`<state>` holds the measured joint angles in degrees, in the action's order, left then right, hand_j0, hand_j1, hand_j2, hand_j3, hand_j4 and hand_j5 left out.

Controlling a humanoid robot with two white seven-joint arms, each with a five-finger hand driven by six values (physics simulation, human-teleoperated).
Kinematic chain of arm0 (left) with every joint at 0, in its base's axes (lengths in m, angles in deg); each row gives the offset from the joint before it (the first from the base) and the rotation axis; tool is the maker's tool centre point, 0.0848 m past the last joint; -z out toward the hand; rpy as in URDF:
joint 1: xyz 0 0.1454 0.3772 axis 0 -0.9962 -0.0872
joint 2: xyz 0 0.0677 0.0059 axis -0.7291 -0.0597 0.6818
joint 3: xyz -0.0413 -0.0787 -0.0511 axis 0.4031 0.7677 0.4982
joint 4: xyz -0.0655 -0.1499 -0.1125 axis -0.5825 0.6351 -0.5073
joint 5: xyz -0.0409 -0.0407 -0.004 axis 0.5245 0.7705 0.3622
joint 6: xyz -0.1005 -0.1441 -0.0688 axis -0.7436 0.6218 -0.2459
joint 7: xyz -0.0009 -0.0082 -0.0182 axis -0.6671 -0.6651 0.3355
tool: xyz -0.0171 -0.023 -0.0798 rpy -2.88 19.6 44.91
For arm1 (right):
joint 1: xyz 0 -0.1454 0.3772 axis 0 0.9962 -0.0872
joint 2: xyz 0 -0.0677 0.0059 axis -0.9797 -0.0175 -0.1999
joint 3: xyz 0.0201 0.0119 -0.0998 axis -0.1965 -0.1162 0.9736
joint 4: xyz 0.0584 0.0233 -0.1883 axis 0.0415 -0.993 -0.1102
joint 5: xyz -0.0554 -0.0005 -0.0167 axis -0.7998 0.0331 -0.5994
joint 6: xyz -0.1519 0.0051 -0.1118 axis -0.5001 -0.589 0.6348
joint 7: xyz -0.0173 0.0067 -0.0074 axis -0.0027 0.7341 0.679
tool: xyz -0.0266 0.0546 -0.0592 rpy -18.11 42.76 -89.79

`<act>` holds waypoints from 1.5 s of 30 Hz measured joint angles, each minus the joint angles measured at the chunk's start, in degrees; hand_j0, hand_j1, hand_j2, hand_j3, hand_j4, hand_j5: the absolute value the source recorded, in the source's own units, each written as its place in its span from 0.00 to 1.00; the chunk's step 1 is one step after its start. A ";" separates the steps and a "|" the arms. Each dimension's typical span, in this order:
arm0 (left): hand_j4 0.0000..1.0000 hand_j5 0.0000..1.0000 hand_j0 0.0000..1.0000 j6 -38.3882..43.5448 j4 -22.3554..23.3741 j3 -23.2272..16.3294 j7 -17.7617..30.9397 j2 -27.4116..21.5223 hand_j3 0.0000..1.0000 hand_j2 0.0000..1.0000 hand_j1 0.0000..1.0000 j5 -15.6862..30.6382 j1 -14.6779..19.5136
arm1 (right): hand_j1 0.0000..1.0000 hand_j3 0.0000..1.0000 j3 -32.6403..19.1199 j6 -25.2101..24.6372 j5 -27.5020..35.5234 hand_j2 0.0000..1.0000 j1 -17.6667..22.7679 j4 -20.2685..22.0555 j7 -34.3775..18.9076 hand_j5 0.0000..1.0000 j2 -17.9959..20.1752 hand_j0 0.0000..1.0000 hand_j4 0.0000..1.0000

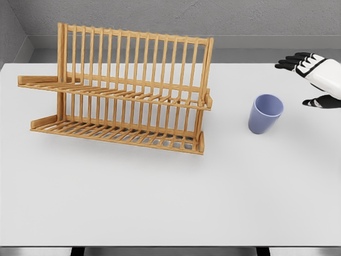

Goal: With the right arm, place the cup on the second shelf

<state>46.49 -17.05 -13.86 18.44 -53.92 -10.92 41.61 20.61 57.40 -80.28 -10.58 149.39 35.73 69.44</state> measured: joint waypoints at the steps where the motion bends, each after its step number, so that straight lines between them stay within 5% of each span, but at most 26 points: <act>1: 1.00 1.00 1.00 0.00 0.00 0.00 -0.01 0.00 1.00 1.00 1.00 0.00 0.00 | 1.00 1.00 0.00 0.00 0.01 1.00 0.00 0.10 0.01 1.00 0.04 1.00 1.00; 6: 1.00 1.00 1.00 0.00 0.00 0.00 -0.01 0.00 1.00 1.00 1.00 0.00 0.00 | 1.00 1.00 0.11 0.00 0.08 1.00 -0.09 0.31 -0.39 1.00 1.56 1.00 1.00; 9: 1.00 1.00 1.00 0.00 0.01 0.00 0.00 0.00 1.00 1.00 1.00 0.00 -0.09 | 1.00 1.00 0.45 0.00 0.01 1.00 -3.16 0.38 -10.30 1.00 1.77 1.00 1.00; 12: 1.00 1.00 1.00 0.00 0.00 0.01 -0.01 0.00 1.00 1.00 1.00 0.01 0.00 | 1.00 1.00 5.43 -0.06 0.14 1.00 -13.79 -0.15 -18.01 1.00 0.43 1.00 1.00; 18: 1.00 1.00 1.00 0.00 0.00 0.00 -0.01 0.00 1.00 1.00 1.00 0.00 0.00 | 1.00 1.00 13.26 0.10 -0.06 1.00 -16.52 -2.38 -27.01 1.00 -2.31 1.00 1.00; 45: 1.00 1.00 1.00 0.00 0.00 0.00 0.01 0.00 1.00 1.00 1.00 0.00 0.00 | 1.00 1.00 19.55 0.12 -0.35 1.00 -20.74 -8.15 -29.01 1.00 -7.69 1.00 1.00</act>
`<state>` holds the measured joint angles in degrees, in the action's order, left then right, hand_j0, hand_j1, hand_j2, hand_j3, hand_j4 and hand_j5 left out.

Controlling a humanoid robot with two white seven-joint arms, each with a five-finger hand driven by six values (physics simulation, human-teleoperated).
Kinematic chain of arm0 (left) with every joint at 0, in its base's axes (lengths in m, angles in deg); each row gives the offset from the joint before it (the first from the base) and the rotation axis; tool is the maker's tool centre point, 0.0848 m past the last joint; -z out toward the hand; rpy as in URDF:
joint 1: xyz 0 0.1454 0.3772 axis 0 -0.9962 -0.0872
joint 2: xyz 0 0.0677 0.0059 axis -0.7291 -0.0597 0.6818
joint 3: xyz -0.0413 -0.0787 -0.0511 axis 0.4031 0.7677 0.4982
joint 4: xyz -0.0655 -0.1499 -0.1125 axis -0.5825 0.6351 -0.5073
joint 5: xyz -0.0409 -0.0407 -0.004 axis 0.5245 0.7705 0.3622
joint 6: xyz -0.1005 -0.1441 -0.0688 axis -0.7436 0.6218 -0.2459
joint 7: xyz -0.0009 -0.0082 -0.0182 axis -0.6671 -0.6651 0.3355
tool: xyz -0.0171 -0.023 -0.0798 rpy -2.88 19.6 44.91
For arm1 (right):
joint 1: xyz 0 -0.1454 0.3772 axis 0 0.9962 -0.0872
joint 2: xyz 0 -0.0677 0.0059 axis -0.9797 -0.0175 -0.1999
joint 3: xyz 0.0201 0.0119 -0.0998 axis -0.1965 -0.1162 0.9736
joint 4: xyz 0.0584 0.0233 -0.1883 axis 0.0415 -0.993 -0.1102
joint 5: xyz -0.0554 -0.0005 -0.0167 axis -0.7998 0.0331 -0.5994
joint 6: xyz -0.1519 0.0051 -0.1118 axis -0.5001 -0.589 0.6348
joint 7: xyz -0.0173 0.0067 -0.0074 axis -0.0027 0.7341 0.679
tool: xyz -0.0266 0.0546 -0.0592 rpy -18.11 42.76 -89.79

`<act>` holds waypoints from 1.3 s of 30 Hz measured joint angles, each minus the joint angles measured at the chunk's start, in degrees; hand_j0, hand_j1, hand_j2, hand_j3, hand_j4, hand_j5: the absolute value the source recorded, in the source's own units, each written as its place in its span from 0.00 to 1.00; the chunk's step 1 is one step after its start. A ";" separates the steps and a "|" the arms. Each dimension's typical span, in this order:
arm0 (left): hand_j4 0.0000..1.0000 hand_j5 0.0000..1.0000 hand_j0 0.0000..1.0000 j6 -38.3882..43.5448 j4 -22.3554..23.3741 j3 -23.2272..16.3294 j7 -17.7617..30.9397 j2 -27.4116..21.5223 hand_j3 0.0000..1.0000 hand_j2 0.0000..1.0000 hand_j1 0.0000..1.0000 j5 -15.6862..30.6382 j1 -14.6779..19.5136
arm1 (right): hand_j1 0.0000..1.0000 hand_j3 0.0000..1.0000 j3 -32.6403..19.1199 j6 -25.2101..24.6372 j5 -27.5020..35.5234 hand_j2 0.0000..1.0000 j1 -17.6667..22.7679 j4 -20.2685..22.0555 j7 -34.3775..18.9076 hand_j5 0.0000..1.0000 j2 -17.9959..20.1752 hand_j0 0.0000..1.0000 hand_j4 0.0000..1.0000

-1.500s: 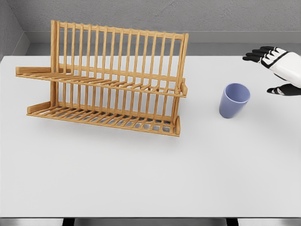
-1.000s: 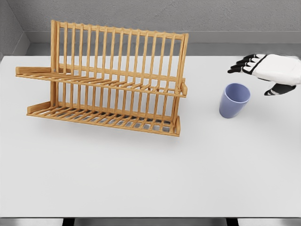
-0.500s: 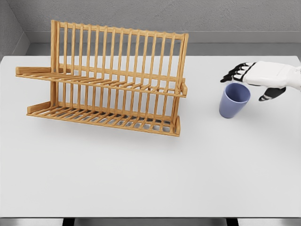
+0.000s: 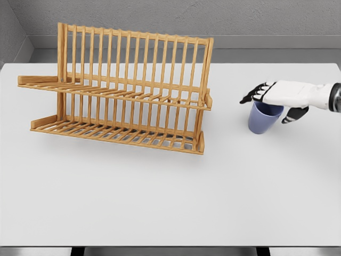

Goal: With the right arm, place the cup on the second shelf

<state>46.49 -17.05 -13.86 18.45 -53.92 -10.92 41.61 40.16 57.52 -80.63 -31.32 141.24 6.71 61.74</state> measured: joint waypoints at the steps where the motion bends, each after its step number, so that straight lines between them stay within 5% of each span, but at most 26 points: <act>1: 1.00 1.00 1.00 0.00 0.00 0.00 -0.01 0.00 1.00 1.00 1.00 0.00 0.00 | 1.00 1.00 0.12 0.00 0.00 1.00 0.00 -0.12 0.00 1.00 -0.01 1.00 1.00; 4: 1.00 1.00 1.00 0.00 0.00 0.00 -0.02 0.00 1.00 1.00 1.00 0.00 0.00 | 0.98 0.98 0.30 0.00 0.00 0.98 0.00 -0.32 0.00 0.98 -0.03 0.98 0.98; 8: 1.00 1.00 1.00 0.00 0.00 0.00 -0.02 0.00 1.00 1.00 1.00 0.00 0.00 | 0.72 0.72 0.39 -0.01 0.03 0.72 0.00 -0.37 0.01 0.72 -0.04 0.72 0.72; 14: 1.00 1.00 1.00 0.00 0.00 0.01 -0.03 0.00 1.00 1.00 1.00 0.00 0.00 | 0.63 0.63 0.36 -0.03 0.11 0.63 0.00 -0.26 -0.02 0.63 -0.01 0.63 0.63; 39: 1.00 1.00 1.00 0.00 0.00 0.00 -0.04 0.00 1.00 1.00 1.00 0.00 0.00 | 0.55 0.55 -2.80 0.04 0.56 0.55 -2.64 0.45 -0.02 0.55 0.09 0.55 0.55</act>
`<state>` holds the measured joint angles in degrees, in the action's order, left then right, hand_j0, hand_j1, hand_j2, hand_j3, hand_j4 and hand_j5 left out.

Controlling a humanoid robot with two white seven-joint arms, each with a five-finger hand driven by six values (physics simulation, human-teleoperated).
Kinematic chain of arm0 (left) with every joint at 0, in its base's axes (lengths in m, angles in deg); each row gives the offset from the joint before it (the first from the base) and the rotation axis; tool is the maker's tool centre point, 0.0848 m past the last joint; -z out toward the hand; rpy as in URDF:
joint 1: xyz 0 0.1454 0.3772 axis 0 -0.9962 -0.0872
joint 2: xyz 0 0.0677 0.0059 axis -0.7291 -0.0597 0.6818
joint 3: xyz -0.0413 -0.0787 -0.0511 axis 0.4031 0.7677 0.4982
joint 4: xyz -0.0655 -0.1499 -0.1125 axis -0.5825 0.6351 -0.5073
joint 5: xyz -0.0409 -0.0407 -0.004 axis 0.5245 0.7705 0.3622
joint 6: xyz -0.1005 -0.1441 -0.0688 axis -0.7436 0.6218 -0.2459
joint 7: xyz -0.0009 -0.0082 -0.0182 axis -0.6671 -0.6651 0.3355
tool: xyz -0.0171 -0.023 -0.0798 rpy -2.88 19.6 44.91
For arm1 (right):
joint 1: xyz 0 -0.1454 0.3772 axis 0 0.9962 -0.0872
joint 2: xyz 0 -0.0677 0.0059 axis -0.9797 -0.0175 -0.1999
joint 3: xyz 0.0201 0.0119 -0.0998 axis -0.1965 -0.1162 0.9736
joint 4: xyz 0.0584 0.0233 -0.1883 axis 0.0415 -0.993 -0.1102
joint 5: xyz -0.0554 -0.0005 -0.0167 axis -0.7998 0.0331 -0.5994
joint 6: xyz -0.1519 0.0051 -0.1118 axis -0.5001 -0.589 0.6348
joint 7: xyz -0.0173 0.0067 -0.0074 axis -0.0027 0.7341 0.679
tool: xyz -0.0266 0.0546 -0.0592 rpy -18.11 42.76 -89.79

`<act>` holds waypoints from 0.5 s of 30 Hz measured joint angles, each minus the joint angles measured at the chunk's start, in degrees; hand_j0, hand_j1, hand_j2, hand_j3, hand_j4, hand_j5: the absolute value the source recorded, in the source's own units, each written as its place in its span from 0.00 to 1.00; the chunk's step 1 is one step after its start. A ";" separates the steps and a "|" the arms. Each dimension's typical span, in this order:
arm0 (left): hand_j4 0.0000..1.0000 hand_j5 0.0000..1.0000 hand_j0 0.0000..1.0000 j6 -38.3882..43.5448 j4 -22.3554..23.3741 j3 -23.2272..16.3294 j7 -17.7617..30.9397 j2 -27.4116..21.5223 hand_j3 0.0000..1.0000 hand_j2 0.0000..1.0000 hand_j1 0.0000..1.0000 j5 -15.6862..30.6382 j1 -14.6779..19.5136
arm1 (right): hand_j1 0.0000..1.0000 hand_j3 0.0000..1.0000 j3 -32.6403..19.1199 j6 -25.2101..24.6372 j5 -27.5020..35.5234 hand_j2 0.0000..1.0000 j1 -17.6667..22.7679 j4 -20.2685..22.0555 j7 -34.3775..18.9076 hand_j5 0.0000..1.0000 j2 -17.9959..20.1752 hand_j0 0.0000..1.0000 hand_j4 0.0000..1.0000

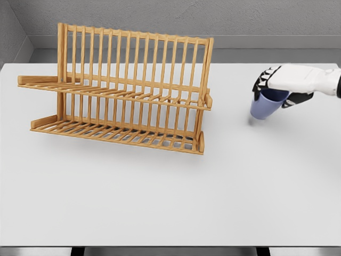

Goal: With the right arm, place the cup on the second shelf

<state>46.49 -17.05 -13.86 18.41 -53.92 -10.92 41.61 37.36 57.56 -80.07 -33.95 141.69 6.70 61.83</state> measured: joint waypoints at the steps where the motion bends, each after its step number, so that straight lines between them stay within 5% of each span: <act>1: 1.00 1.00 1.00 0.00 0.00 0.00 0.01 0.00 1.00 1.00 1.00 0.00 0.00 | 0.55 0.55 -0.44 -0.01 0.00 0.55 0.00 0.14 0.01 0.55 0.01 0.55 0.55; 15: 1.00 1.00 1.00 0.00 0.00 0.00 0.04 0.00 1.00 1.00 1.00 0.00 0.00 | 0.56 0.56 -8.74 0.00 -0.11 0.56 0.09 8.65 -0.01 0.56 0.77 0.56 0.56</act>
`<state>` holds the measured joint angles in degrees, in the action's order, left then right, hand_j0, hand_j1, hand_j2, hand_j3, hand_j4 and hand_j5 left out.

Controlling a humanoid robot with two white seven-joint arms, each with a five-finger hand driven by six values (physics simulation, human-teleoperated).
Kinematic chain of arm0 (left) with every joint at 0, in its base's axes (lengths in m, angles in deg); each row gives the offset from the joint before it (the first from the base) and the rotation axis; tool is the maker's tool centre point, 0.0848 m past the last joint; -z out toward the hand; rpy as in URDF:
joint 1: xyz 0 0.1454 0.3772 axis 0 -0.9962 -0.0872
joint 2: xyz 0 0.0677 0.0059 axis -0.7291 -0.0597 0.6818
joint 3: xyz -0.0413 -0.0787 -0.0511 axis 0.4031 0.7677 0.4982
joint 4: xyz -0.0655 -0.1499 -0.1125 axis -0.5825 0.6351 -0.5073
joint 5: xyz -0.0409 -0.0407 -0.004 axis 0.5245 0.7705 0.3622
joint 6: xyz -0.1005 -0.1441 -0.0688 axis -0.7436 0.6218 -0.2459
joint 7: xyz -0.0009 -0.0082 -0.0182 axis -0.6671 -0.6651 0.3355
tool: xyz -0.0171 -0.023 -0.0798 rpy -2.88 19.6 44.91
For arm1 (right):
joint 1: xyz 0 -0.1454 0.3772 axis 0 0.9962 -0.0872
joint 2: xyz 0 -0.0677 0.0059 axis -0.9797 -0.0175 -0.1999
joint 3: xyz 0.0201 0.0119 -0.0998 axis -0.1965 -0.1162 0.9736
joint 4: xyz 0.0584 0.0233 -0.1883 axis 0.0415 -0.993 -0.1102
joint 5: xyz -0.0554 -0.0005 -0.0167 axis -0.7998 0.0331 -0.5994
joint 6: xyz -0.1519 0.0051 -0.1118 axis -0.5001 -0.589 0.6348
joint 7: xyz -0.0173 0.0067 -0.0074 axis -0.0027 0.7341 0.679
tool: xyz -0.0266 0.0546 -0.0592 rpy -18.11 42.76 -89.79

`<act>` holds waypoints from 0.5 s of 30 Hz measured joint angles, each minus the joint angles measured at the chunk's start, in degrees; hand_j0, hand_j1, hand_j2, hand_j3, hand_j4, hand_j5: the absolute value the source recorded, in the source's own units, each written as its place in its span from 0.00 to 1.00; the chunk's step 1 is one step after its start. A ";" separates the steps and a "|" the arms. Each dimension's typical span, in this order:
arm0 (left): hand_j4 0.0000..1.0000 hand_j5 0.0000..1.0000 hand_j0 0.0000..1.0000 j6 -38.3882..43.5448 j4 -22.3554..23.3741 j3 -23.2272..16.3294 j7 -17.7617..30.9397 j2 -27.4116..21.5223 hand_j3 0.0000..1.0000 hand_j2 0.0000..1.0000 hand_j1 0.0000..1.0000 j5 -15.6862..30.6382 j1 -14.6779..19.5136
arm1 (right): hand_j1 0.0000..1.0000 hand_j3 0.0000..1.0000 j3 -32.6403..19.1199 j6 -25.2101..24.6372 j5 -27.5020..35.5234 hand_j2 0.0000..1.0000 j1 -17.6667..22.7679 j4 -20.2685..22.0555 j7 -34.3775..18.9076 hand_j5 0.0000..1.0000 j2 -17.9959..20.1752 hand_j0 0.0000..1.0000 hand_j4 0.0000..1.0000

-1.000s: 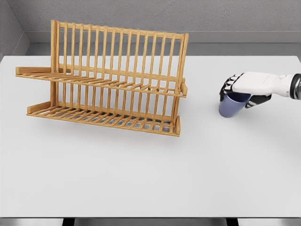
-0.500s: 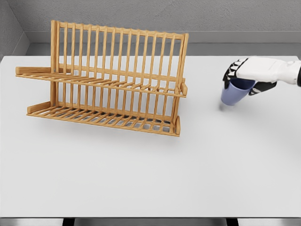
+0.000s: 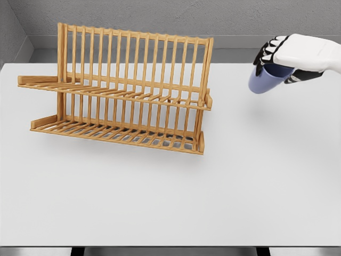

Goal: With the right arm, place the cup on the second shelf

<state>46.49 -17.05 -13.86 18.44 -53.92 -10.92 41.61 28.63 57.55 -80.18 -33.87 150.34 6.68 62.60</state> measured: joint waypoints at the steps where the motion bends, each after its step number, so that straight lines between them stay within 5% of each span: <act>1: 1.00 1.00 1.00 0.00 0.00 0.00 0.00 0.00 1.00 1.00 1.00 0.00 0.00 | 0.56 0.56 -0.59 0.03 -0.07 0.56 0.09 0.85 0.01 0.56 0.12 0.56 0.56; 15: 1.00 1.00 1.00 0.00 0.00 0.00 -0.01 0.00 1.00 1.00 1.00 0.00 0.00 | 0.56 0.56 -2.80 0.02 0.11 0.56 0.88 13.00 -0.03 0.56 1.21 0.56 0.56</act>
<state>46.49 -17.05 -13.86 18.43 -53.92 -10.92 41.61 25.83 57.57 -80.08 -32.99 163.34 6.65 63.81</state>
